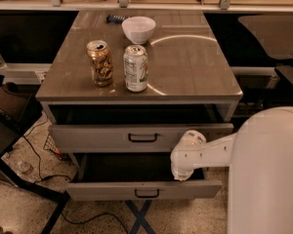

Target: Open middle drawer

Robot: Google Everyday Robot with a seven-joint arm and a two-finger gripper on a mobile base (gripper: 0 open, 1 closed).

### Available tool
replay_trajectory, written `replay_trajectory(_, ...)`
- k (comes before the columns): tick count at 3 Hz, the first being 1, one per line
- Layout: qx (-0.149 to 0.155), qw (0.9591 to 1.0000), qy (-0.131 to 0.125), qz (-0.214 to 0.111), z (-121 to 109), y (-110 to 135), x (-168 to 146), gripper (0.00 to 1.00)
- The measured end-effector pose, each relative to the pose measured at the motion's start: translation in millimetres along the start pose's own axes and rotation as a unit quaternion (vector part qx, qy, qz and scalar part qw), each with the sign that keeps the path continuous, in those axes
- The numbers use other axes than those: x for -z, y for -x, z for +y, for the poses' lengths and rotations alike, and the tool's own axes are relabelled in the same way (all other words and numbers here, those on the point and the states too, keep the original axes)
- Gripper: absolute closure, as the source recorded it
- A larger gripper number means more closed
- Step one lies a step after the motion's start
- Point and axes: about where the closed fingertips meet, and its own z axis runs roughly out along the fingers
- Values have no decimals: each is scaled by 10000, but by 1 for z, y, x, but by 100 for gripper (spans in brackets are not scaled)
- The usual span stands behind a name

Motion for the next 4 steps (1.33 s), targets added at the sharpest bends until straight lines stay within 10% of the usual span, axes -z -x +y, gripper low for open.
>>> replay_trajectory(2,-305,9907,1230,499,47,-26,4,100)
replay_trajectory(4,-531,9876,1457,250,123,-54,80,100)
